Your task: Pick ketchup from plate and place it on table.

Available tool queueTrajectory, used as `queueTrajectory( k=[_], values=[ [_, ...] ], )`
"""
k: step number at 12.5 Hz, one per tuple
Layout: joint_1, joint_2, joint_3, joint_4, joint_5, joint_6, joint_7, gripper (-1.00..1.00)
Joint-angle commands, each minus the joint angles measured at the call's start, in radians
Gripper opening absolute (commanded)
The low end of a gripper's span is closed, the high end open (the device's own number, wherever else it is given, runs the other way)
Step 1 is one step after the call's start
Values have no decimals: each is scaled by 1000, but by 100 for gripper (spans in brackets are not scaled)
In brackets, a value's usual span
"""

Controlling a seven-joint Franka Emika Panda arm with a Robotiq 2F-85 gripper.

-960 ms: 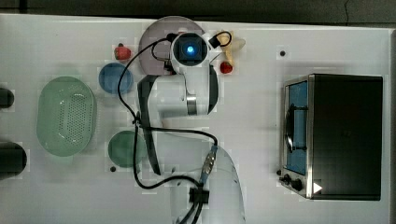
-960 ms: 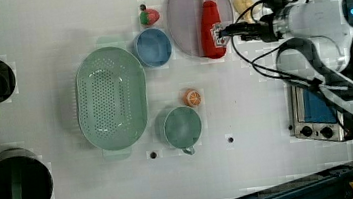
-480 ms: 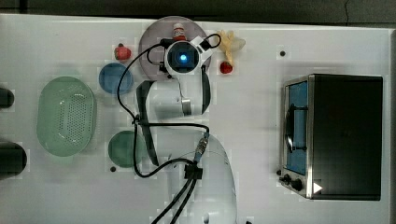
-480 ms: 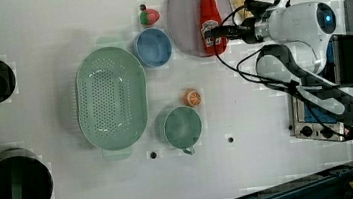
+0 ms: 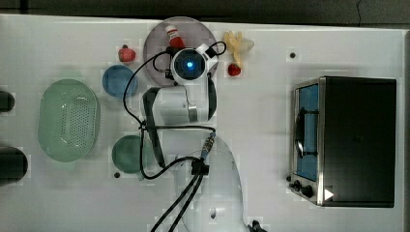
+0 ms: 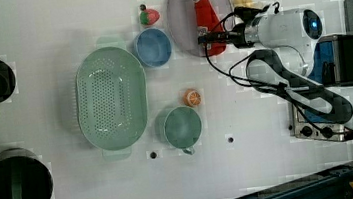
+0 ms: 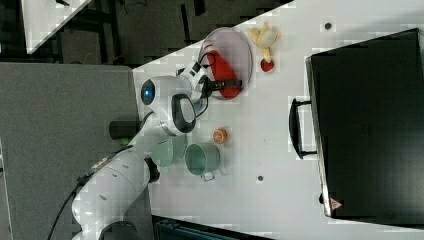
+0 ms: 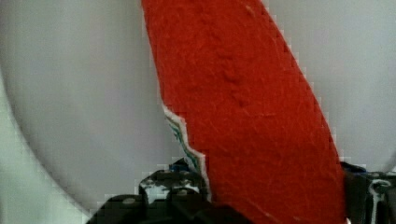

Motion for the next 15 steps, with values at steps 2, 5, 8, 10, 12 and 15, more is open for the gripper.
queueTrajectory(
  k=[2, 5, 8, 10, 12, 15],
  values=[
    [-11, -26, 3, 9, 1, 10, -25, 30],
    [-15, -100, 3, 25, 5, -3, 2, 30],
    [-22, -240, 3, 27, 34, -161, 21, 30],
    [-26, -348, 0, 23, 61, -310, 21, 30],
    [-39, -456, -3, -5, 69, -434, 24, 30],
    [-67, -612, -18, -122, 91, -505, 39, 30]
  ],
)
